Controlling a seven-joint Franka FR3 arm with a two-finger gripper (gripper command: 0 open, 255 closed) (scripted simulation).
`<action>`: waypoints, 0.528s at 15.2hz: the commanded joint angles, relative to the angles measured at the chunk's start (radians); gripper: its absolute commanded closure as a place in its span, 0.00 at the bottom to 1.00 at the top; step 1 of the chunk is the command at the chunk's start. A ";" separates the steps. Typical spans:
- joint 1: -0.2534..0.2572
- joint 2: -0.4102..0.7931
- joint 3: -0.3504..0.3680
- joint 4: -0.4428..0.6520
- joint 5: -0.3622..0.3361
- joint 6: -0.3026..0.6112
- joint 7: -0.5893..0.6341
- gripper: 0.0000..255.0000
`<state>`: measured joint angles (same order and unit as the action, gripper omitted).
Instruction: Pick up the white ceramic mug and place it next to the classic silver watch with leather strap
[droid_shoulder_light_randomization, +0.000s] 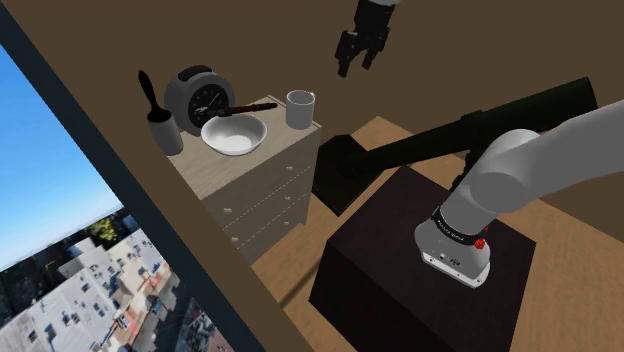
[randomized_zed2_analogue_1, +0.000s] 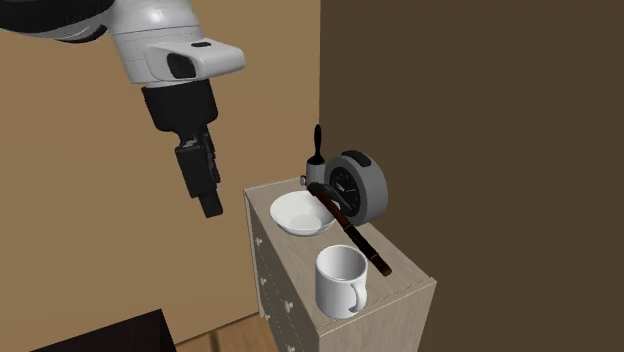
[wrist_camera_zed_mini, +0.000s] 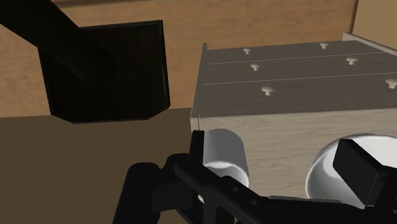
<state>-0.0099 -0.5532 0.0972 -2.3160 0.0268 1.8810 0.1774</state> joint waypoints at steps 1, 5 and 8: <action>-0.005 0.065 0.008 0.013 -0.004 0.053 0.012 0.00; -0.014 0.206 0.023 0.051 -0.019 0.153 0.039 0.00; -0.020 0.316 0.033 0.093 -0.035 0.219 0.062 0.00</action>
<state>-0.0287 -0.2855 0.1242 -2.2491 -0.0016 2.0776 0.2270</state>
